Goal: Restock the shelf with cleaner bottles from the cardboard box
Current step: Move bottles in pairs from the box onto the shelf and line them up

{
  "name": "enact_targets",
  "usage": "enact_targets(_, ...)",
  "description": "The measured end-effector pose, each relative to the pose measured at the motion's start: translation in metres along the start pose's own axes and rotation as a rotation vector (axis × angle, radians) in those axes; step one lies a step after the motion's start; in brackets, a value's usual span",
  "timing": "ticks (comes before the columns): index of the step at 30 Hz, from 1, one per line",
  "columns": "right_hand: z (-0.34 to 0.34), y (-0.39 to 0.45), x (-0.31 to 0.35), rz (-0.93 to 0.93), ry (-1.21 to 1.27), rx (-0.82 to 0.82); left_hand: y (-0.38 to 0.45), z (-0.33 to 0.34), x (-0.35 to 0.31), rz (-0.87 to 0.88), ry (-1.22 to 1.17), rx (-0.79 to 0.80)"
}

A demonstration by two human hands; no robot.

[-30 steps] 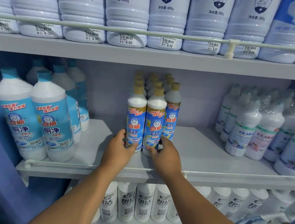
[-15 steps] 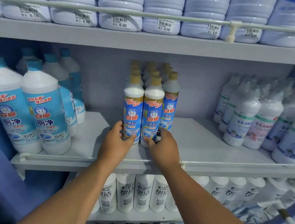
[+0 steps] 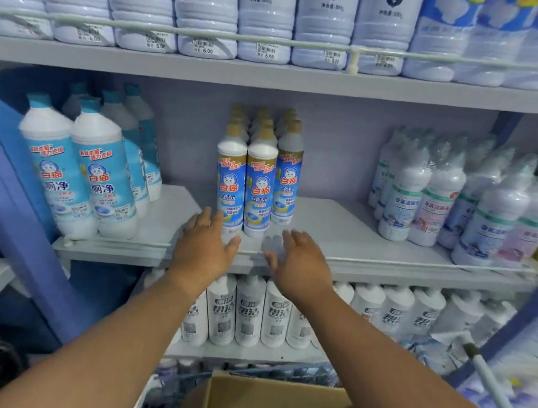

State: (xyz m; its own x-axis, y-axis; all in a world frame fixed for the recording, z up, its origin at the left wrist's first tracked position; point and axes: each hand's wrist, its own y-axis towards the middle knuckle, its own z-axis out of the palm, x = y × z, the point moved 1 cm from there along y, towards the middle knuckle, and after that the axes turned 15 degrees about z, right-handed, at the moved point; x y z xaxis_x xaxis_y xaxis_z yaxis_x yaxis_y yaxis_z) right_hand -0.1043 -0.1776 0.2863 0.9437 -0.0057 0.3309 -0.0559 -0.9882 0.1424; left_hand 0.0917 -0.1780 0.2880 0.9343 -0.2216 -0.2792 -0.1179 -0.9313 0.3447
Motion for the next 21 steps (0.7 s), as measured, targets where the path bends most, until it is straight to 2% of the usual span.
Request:
enact_targets(6,0.017,-0.064,-0.058,-0.131,0.015,0.017,-0.063,0.027,-0.036,0.058,0.091,0.070)
enact_targets(10,0.036,-0.100,-0.095,-0.183,0.015,0.063,-0.108,0.055,-0.060,0.081,0.067,0.053)
enact_targets(21,0.107,-0.174,-0.165,-0.085,-0.097,0.360,-0.206,0.141,-0.092,-0.029,-0.037,0.269)
